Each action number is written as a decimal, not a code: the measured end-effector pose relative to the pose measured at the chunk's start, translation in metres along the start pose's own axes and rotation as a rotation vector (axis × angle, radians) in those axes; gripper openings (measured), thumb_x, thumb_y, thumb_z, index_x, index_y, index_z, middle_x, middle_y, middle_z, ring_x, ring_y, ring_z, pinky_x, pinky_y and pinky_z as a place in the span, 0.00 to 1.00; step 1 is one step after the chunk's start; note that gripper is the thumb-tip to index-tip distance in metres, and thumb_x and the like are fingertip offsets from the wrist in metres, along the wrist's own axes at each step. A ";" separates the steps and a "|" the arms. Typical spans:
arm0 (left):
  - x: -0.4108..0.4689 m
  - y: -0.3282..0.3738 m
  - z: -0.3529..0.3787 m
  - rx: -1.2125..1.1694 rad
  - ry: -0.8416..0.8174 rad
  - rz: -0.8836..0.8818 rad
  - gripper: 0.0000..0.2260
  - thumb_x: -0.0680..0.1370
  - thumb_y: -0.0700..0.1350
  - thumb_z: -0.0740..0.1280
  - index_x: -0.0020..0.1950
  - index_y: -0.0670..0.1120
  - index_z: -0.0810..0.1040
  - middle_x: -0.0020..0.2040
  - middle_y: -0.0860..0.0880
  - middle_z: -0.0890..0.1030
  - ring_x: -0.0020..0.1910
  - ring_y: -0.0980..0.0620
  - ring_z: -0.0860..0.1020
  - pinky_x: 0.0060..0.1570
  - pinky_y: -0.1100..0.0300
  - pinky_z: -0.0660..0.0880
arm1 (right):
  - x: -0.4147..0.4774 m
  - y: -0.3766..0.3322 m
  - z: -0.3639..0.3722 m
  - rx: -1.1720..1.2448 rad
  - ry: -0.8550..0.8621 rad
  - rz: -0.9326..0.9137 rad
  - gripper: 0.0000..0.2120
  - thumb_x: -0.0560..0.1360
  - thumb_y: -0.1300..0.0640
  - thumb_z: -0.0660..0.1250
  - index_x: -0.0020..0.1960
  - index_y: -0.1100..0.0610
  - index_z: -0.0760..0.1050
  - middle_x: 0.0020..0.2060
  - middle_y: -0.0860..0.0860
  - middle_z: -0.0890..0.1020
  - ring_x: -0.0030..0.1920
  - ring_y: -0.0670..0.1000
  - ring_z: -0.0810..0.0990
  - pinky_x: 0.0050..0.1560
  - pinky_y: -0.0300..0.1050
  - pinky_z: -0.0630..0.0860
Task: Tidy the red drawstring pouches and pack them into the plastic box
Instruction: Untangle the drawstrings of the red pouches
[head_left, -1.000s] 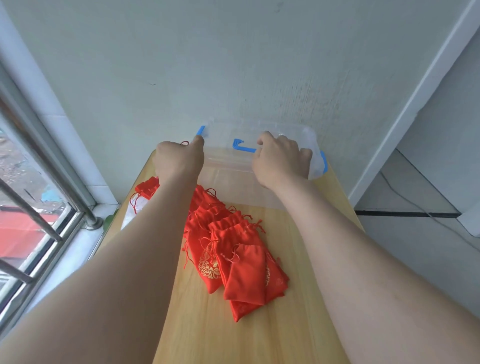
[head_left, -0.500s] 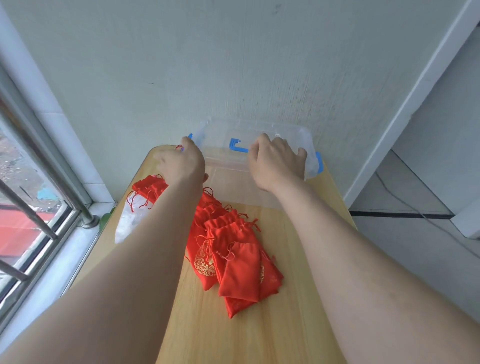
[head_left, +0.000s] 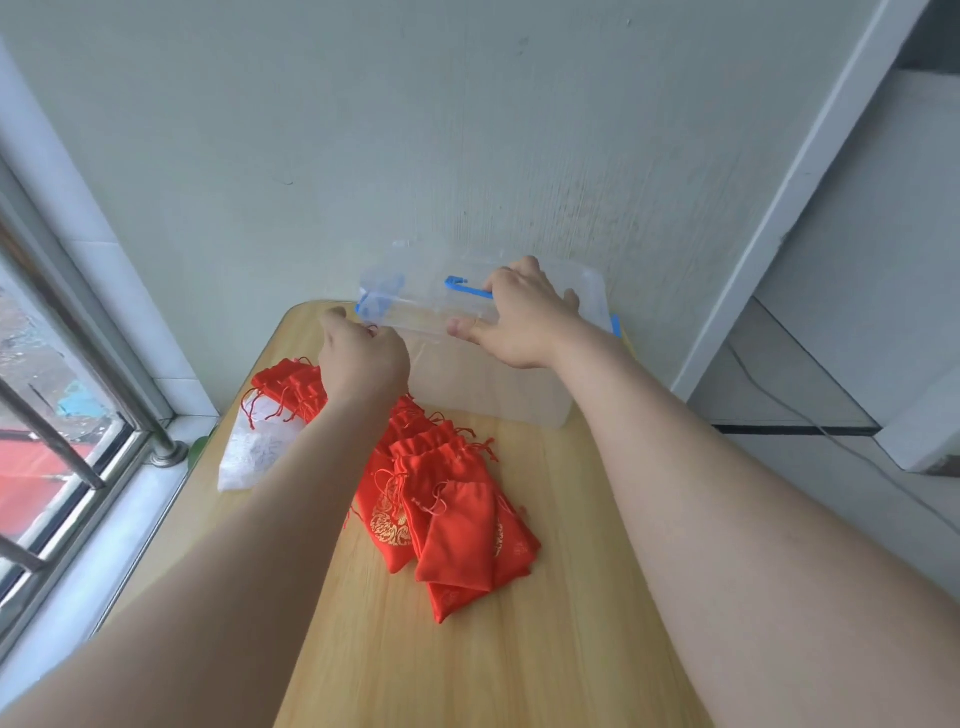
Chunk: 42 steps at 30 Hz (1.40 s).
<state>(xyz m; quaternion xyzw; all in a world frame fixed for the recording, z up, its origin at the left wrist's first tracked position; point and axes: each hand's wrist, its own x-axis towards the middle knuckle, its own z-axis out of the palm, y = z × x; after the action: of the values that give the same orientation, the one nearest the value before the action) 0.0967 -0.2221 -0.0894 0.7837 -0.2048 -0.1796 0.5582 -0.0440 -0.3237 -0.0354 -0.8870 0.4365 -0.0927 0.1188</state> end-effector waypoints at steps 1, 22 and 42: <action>-0.001 0.001 -0.001 0.023 -0.021 -0.008 0.30 0.78 0.42 0.59 0.82 0.46 0.59 0.56 0.49 0.75 0.57 0.35 0.82 0.58 0.38 0.81 | -0.002 0.000 -0.005 0.032 0.031 0.003 0.40 0.78 0.29 0.66 0.77 0.58 0.67 0.73 0.54 0.63 0.75 0.60 0.69 0.77 0.69 0.61; -0.036 0.013 0.051 0.530 -0.129 0.525 0.14 0.84 0.58 0.66 0.65 0.54 0.82 0.66 0.48 0.77 0.60 0.40 0.80 0.54 0.46 0.78 | -0.050 0.097 0.017 0.537 0.412 0.897 0.42 0.69 0.36 0.72 0.69 0.63 0.61 0.67 0.58 0.60 0.69 0.68 0.67 0.72 0.69 0.67; -0.022 -0.003 0.054 0.522 -0.118 0.552 0.14 0.85 0.56 0.64 0.68 0.54 0.78 0.68 0.48 0.73 0.53 0.40 0.81 0.49 0.48 0.76 | -0.035 0.078 0.085 0.185 0.146 0.674 0.29 0.78 0.53 0.67 0.75 0.60 0.64 0.71 0.61 0.66 0.72 0.64 0.68 0.72 0.59 0.66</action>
<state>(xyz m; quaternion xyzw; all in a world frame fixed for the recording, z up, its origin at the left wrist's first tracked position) 0.0505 -0.2528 -0.1076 0.8032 -0.4787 -0.0094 0.3544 -0.1014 -0.3312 -0.1413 -0.6698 0.7017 -0.1506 0.1907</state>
